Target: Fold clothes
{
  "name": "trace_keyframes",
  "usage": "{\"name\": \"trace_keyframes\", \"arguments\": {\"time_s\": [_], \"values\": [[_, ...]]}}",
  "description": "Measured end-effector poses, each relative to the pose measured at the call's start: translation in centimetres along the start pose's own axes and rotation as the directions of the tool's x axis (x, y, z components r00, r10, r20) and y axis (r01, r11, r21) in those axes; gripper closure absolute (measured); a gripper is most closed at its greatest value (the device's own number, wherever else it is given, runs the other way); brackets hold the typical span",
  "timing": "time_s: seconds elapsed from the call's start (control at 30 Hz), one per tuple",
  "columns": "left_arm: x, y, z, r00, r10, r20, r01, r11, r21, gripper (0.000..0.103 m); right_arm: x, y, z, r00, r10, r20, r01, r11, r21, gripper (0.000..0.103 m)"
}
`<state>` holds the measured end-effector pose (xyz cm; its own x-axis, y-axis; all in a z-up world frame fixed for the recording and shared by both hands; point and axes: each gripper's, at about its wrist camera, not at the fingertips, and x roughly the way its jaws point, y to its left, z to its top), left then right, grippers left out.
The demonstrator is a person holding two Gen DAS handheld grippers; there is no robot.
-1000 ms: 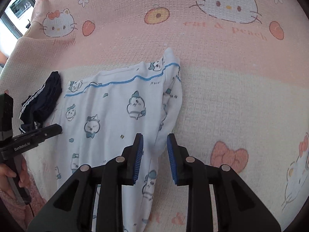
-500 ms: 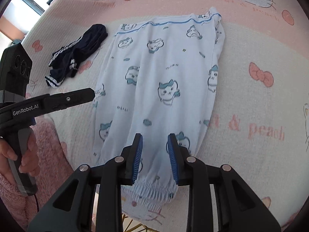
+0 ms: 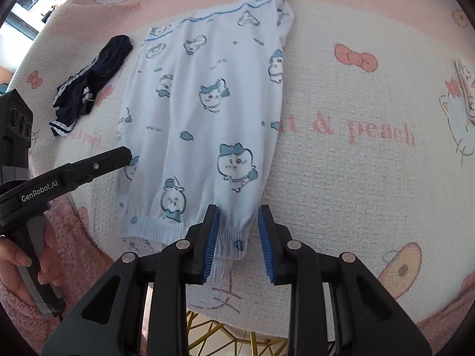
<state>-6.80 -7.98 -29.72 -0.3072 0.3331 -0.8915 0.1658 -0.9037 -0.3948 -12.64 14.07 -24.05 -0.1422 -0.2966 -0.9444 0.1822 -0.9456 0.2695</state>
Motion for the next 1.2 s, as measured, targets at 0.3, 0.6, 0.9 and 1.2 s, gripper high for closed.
{"name": "trace_keyframes", "arguments": {"time_s": [0.3,0.6,0.9,1.2], "values": [[-1.5,1.5,-0.7,0.998,0.054,0.011,-0.053,0.997,-0.060,0.077,0.5,-1.8,-0.1,1.000,0.012,-0.023,-0.011,0.999,0.037,0.066],[-2.8,0.9,0.7,0.998,-0.012,0.065,0.015,0.999,-0.049,0.078,-0.8,-2.5,0.4,0.998,0.046,0.038,-0.048,0.997,0.067,0.066],[0.6,-0.4,-0.8,0.998,-0.053,-0.017,0.051,0.995,-0.084,0.077,-0.4,-1.8,0.6,0.998,0.057,0.025,-0.058,0.997,0.054,0.066],[-1.6,-0.5,-0.8,0.995,-0.081,0.060,0.085,0.994,-0.068,0.101,-0.5,-2.5,-0.2,0.998,0.061,0.014,-0.062,0.995,0.072,0.066]]}}
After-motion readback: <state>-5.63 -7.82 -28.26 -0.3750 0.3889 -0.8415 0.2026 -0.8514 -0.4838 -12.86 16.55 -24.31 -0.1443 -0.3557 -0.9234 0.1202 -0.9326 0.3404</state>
